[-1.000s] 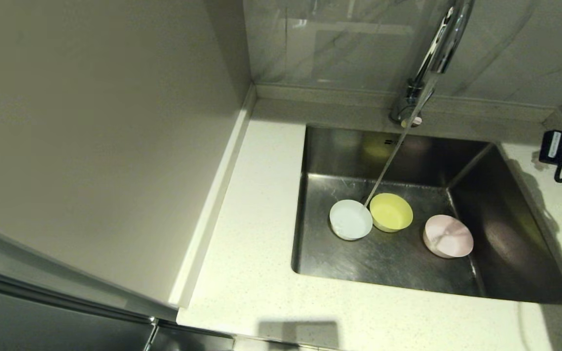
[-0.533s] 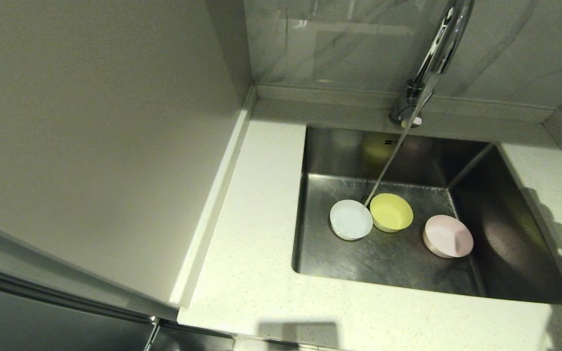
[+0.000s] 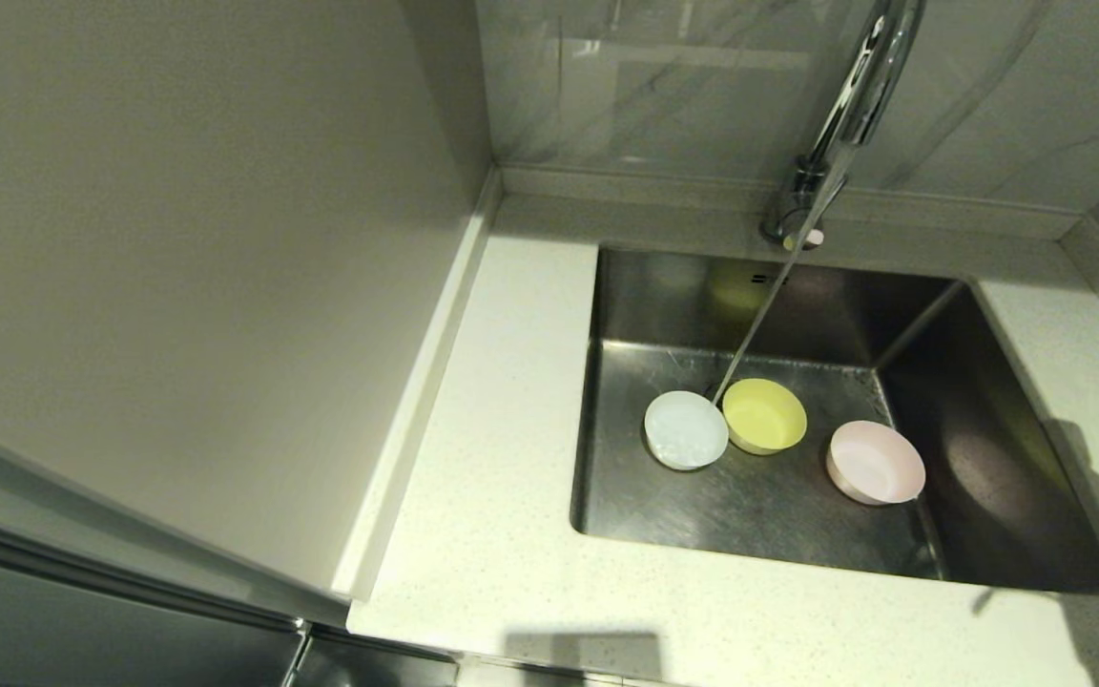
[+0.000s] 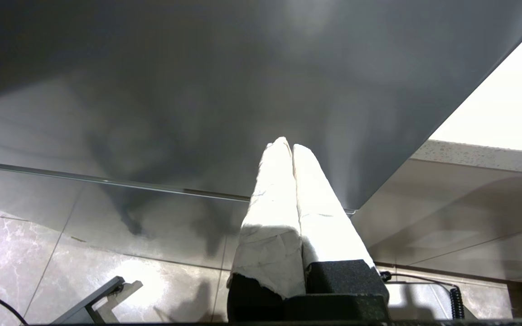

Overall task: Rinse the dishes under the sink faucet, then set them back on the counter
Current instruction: Wait for the water to rinse the bowl

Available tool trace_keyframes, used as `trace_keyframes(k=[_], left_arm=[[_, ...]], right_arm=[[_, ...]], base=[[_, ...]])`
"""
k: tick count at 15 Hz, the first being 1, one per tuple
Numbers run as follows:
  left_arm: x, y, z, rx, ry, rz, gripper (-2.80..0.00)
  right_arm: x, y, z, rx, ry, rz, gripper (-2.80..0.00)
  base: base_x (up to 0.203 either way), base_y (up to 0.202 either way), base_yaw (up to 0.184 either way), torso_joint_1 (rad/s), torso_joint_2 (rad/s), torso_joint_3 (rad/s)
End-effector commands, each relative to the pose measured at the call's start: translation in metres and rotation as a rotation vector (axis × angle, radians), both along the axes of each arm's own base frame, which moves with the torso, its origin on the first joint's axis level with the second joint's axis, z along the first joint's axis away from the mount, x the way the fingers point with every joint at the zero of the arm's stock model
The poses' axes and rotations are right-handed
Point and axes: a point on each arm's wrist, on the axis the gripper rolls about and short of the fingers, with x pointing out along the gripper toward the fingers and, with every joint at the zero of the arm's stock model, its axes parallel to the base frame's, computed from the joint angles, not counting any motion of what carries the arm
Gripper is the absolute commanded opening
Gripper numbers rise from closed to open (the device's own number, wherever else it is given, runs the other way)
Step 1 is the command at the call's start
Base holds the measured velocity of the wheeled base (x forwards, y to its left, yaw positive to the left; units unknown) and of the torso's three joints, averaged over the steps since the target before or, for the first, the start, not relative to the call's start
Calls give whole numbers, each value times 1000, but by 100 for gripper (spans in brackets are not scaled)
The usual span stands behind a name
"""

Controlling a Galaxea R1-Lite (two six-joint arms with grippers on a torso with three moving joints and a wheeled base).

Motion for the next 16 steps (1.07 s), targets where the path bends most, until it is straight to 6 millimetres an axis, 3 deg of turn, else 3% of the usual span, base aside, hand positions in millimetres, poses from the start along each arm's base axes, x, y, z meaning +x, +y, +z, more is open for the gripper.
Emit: trace_keyframes(k=[1, 4, 8, 16], left_arm=[[0, 0, 0, -1, -2, 0, -280], [0, 0, 0, -1, -2, 0, -280], [0, 0, 0, -1, -2, 0, -280], [0, 0, 0, -1, -2, 0, -280]], right_arm=[[-15, 5, 7, -46, -87, 3, -280], [-15, 6, 37, -80, -203, 31, -280], [3, 22, 74, -93, -369, 248, -280], [49, 108, 152, -42, -607, 648, -280]], base=[[0, 0, 0, 0, 0, 0], [0, 0, 0, 0, 0, 0], [0, 0, 0, 0, 0, 0], [0, 0, 0, 0, 0, 0]])
